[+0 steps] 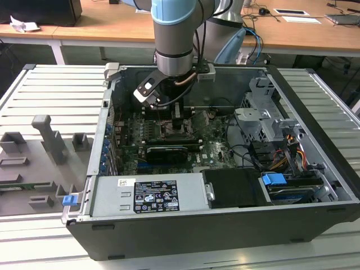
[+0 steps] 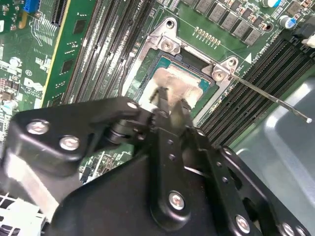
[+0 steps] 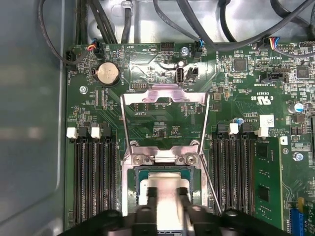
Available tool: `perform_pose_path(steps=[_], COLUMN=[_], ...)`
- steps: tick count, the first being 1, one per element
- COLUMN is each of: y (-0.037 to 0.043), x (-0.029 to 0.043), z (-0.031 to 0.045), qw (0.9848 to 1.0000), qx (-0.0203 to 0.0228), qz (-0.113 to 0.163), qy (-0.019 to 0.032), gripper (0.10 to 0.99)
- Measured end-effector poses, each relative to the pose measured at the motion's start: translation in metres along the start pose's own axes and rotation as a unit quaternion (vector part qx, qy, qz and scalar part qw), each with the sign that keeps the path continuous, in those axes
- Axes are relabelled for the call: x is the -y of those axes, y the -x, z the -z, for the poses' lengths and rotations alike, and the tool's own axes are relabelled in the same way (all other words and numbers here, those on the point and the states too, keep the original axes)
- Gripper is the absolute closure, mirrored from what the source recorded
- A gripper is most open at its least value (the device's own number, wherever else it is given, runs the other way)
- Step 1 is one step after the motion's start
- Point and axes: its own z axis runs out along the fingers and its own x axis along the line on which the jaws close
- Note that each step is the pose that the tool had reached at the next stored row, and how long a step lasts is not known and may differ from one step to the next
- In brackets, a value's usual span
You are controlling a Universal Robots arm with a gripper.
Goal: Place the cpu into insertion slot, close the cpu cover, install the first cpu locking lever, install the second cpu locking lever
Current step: 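Place the cpu into insertion slot, then close the cpu cover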
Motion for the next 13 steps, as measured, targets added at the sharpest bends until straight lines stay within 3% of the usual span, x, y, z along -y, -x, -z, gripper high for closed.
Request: perform_pose_path(steps=[2, 4, 13], y=[0.0, 0.0, -0.0001], x=[-0.0001, -0.0001, -0.0022], z=[0.0008, 0.0021, 0.0091], qw=[1.0, 1.0, 1.0], qx=[0.0001, 0.0001, 0.0], qz=[0.0, 0.0, 0.0], qy=[0.0, -0.0001, -0.0001], gripper=[0.863, 0.98, 0.98])
